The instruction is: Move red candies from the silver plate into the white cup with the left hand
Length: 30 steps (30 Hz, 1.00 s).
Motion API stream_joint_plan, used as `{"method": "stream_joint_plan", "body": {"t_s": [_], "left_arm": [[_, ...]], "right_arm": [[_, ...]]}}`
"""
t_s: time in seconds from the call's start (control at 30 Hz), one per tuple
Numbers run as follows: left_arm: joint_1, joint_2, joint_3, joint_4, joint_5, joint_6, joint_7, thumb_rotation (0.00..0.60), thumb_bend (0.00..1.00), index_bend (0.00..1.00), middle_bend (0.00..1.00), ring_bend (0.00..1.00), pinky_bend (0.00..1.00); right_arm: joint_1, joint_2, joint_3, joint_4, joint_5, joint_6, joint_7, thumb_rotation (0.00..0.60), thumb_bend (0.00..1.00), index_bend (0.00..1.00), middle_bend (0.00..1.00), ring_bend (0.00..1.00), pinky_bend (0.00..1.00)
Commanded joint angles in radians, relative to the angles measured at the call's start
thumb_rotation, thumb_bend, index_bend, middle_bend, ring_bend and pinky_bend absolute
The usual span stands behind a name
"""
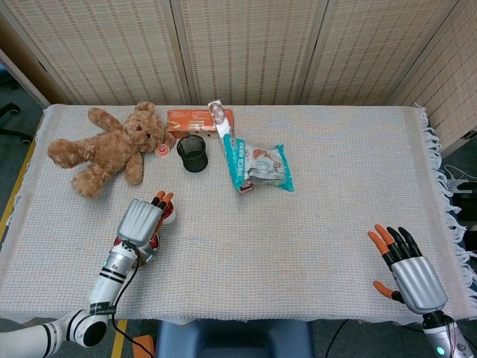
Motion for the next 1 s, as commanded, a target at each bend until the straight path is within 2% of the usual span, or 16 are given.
{"method": "stream_joint_plan", "body": {"t_s": [0.03,0.2,0.4,0.53,0.83,1.0], "left_arm": [[0.081,0.081,0.075,-0.074,0.068,0.078,-0.096,0.600,0.41,0.17,0.23,0.77,1.00],[0.188,0.153,0.181,-0.073,0.127,0.155,-0.202,0.600,0.41,0.16,0.24,0.77,1.00],[0.271,0.155,0.242,0.006,0.129,0.183,-0.256,0.600,0.41,0.14,0.25,0.77,1.00],[0.293,0.137,0.261,0.048,0.126,0.161,-0.280,0.600,0.41,0.12,0.24,0.77,1.00],[0.321,0.078,0.254,0.155,0.106,0.129,-0.276,0.600,0.40,0.10,0.23,0.77,1.00],[0.329,0.068,0.260,0.163,0.122,0.119,-0.288,0.600,0.41,0.09,0.21,0.77,1.00]], "right_arm": [[0.000,0.000,0.000,0.001,0.000,0.000,0.002,0.600,0.07,0.00,0.00,0.00,0.00],[0.001,-0.002,-0.007,-0.002,-0.015,0.000,-0.006,0.600,0.07,0.00,0.00,0.00,0.00],[0.004,-0.008,-0.012,-0.004,-0.026,-0.008,-0.015,0.600,0.07,0.00,0.00,0.00,0.00],[0.006,-0.009,-0.013,-0.004,-0.029,-0.011,-0.017,0.600,0.07,0.00,0.00,0.00,0.00],[0.003,-0.005,-0.016,-0.002,-0.033,-0.003,-0.011,0.600,0.07,0.00,0.00,0.00,0.00],[0.002,-0.005,-0.015,-0.001,-0.033,0.000,-0.011,0.600,0.07,0.00,0.00,0.00,0.00]]}}
